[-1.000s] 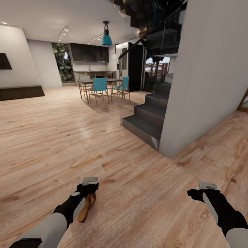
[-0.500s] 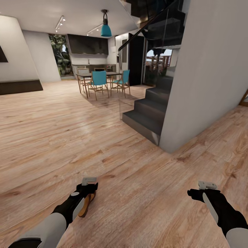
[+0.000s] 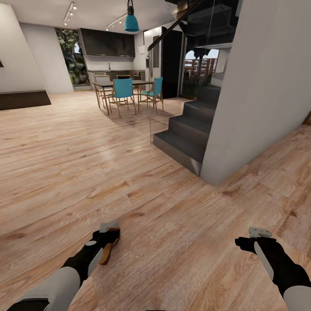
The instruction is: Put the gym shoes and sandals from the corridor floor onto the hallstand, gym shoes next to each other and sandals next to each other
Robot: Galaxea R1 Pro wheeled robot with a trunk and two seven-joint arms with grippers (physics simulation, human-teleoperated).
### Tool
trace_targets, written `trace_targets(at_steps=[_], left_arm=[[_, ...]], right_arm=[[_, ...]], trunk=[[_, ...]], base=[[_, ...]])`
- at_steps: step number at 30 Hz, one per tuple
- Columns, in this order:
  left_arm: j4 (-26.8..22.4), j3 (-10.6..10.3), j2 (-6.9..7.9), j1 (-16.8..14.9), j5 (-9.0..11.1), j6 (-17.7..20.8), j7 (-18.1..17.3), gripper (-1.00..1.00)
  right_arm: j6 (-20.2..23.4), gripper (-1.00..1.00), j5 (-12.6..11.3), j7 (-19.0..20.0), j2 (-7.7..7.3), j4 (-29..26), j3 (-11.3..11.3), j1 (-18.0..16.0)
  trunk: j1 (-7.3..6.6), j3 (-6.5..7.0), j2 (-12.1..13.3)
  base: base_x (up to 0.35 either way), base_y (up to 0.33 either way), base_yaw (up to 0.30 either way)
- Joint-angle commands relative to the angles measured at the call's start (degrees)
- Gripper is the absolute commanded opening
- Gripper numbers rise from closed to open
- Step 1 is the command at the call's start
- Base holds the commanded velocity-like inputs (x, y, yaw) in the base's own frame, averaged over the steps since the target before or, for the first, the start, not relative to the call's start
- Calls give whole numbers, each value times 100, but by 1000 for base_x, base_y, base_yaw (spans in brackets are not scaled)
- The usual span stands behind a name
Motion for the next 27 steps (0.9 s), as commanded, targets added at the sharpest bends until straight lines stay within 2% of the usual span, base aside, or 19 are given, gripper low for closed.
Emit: trace_targets(at_steps=[1, 9, 21, 27], left_arm=[[1, 10, 8, -2, 1, -8, 7, 100], [1, 10, 54, -2, 1, -28, 6, 100], [1, 2, 61, -2, 1, -34, -2, 100], [1, 1, 62, -2, 1, -38, 0, 100]], right_arm=[[23, 100, -57, -28, -1, -7, 0, -1], [23, 100, -57, -28, -1, -7, 0, 0], [8, 100, -48, -27, -1, -7, 6, 0], [6, 100, -42, -27, -1, -7, 5, 0]], trunk=[[-1, -5, -2], [-1, -5, -2], [-1, -5, -2], [-1, -5, -2]], base=[[0, 0, 0], [0, 7, 0], [0, 82, -3], [0, 10, -150]])
